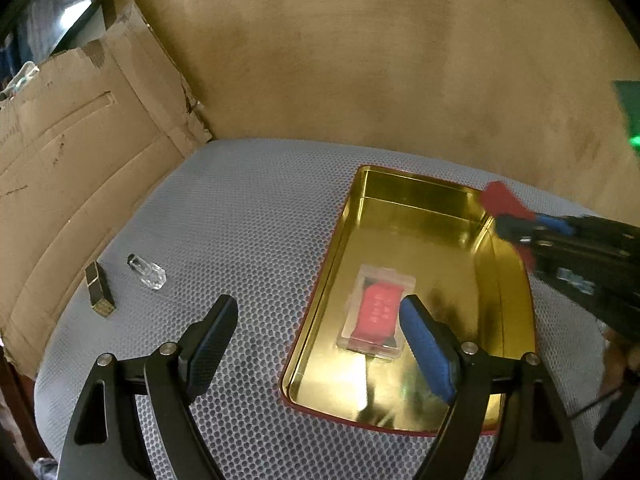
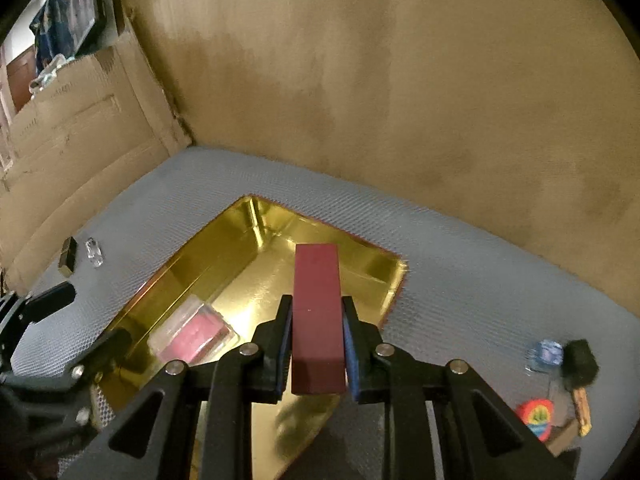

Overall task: Organize rigid objects
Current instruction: 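Carry the red block into the gold tin and open the right tool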

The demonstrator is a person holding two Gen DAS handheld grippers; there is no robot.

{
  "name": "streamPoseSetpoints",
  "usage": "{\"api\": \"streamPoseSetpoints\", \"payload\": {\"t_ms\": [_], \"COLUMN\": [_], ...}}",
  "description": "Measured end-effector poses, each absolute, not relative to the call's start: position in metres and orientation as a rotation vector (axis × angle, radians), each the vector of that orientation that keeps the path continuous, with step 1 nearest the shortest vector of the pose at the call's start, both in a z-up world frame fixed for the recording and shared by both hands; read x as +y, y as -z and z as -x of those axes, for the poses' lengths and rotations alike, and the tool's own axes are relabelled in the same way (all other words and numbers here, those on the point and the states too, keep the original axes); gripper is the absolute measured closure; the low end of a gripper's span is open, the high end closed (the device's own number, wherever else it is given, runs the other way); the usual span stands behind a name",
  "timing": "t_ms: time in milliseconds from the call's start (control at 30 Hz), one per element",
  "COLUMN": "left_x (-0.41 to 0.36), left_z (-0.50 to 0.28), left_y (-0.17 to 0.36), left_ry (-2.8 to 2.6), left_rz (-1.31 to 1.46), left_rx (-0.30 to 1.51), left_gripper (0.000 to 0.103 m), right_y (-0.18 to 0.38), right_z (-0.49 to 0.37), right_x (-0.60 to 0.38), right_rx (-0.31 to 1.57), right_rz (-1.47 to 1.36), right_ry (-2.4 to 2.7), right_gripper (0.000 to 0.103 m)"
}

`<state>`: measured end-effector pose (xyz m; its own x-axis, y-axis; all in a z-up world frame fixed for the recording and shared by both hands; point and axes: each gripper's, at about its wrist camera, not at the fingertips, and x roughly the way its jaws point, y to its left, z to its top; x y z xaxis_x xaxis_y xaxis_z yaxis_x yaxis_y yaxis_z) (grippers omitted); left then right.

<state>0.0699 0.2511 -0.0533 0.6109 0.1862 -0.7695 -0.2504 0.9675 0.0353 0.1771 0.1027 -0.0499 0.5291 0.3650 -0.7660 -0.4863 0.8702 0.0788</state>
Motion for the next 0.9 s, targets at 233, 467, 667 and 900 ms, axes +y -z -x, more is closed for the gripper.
{"api": "streamPoseSetpoints", "payload": {"t_ms": [233,467,667,900], "left_x": [0.254,0.26,0.267,0.268], "left_z": [-0.072,-0.073,-0.074,-0.075], "left_y": [0.055,0.053,0.054,0.055], "left_ry": [-0.26,-0.264,-0.252,-0.249], "left_rz": [0.071,0.092,0.13,0.127], "left_rx": [0.888,0.886,0.898,0.903], "left_gripper": [0.022,0.022,0.022,0.022], "right_y": [0.081,0.097,0.105,0.101], "right_z": [-0.207,-0.22,-0.225,-0.223], "right_x": [0.12,0.132,0.131,0.133], "right_rx": [1.0,1.036,1.064,1.032], "right_rz": [0.165,0.223,0.229,0.219], "right_ry": [-0.509,-0.482,-0.479,-0.486], "right_gripper": [0.081,0.081,0.081,0.067]}}
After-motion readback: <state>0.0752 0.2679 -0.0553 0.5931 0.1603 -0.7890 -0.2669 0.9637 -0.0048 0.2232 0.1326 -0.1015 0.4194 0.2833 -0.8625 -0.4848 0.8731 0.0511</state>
